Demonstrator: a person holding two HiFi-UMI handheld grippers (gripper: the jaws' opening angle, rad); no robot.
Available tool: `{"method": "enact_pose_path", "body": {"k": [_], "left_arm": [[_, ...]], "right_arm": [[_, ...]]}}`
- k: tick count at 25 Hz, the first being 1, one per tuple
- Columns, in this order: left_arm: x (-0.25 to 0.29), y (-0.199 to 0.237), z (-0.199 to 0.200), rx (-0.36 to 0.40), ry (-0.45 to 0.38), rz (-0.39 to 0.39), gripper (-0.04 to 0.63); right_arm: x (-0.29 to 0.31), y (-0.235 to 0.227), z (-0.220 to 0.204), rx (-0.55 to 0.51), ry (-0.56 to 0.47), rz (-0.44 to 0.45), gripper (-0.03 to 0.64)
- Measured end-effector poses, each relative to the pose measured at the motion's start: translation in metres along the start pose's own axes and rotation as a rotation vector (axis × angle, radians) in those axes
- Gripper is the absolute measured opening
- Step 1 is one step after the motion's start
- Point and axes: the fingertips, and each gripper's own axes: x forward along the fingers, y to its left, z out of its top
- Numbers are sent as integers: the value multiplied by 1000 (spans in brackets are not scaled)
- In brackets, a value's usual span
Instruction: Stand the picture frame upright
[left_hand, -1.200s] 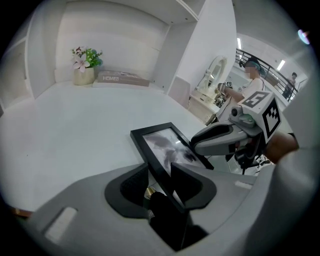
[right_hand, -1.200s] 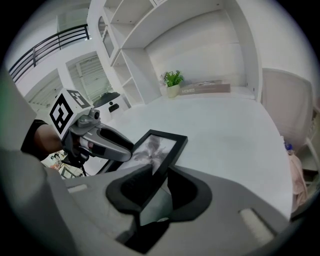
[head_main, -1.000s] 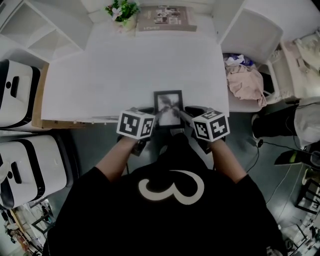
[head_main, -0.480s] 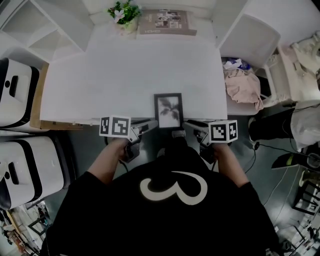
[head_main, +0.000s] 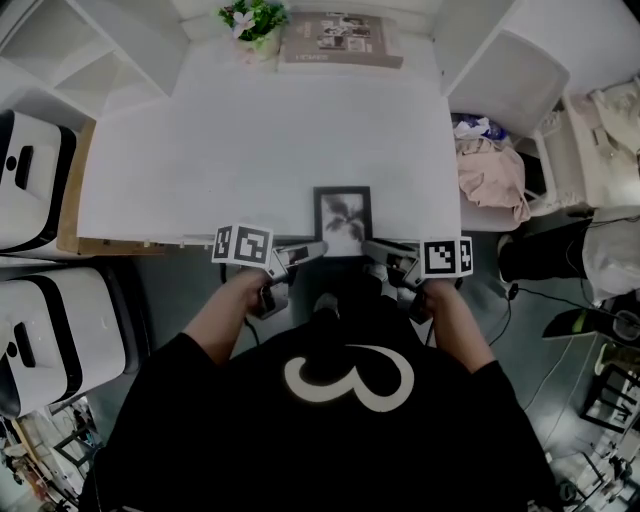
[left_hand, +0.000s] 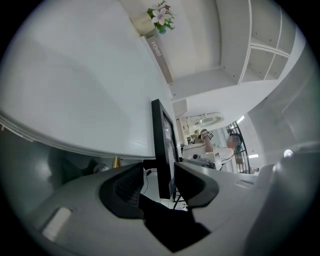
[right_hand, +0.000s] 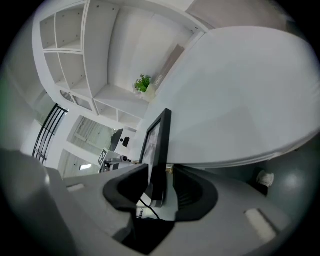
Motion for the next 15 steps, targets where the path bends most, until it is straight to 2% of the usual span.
{"method": "enact_pose_path", "body": {"k": [7, 11, 15], "left_arm": [[2, 0, 0, -2, 34, 5, 141], [3, -3, -1, 21, 57, 1, 87], [3, -3, -1, 39, 68, 11, 87]], "right_arm": [[1, -2, -4, 51, 34, -33, 106], [5, 3, -5, 27, 51, 0, 87], [6, 4, -6, 19, 68, 1, 85]]}}
